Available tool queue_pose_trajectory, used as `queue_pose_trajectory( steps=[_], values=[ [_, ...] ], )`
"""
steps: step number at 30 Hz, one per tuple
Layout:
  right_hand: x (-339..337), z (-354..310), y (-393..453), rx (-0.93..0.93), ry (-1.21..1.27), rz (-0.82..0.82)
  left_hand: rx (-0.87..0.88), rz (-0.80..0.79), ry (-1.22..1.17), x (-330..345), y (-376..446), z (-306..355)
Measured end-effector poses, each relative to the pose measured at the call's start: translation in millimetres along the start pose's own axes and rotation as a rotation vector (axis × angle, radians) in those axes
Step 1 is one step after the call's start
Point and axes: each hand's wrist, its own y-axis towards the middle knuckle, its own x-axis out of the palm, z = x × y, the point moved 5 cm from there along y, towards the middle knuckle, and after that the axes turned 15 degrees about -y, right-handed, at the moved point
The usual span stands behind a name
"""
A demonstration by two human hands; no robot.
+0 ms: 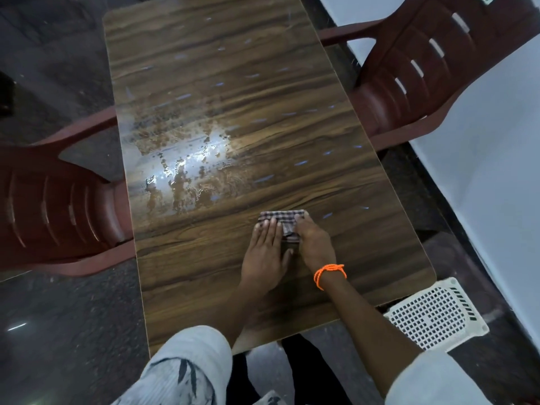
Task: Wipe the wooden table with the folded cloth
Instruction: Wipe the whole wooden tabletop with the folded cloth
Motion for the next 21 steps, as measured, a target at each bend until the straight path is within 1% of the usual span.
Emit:
queue_pose_trajectory(
  steps=[2, 4, 7, 9, 11, 14, 16, 18, 21],
  values=[
    [4.2, -5.6, -16.3, -0.060, -0.029, 0.010, 0.033, 0.020, -0.013, 0.5, -17.6, -5.9],
    [8.8, -5.0, -37.6, -0.075, -0.055, 0.015, 0.060, 0.004, -0.034, 6.6, -36.8, -6.6],
    [7.9, 5.9, -68.7, -0.053, -0.082, 0.039, 0.099, -0.051, -0.061, 21.3, -52.6, 7.6],
    [2.1, 21.8, -79.2, -0.030, -0.110, 0.083, 0.129, -0.088, -0.084, 28.7, -47.7, 24.5],
    [-4.6, 41.7, -80.4, 0.034, -0.135, 0.133, 0.173, -0.118, -0.087, 32.5, -33.5, 40.5],
    [-15.7, 70.4, -66.1, 0.147, -0.143, 0.199, 0.227, -0.117, -0.055, 32.9, 3.3, 62.7],
    [-23.7, 81.6, -46.3, 0.197, -0.109, 0.226, 0.228, -0.084, -0.026, 30.2, 29.0, 71.7],
    [-29.0, 82.7, -23.9, 0.197, -0.088, 0.223, 0.214, -0.045, -0.017, 29.1, 46.9, 73.6],
    [-31.5, 71.3, 1.8, 0.158, -0.091, 0.190, 0.192, -0.008, -0.021, 24.1, 52.3, 64.7]
  ],
)
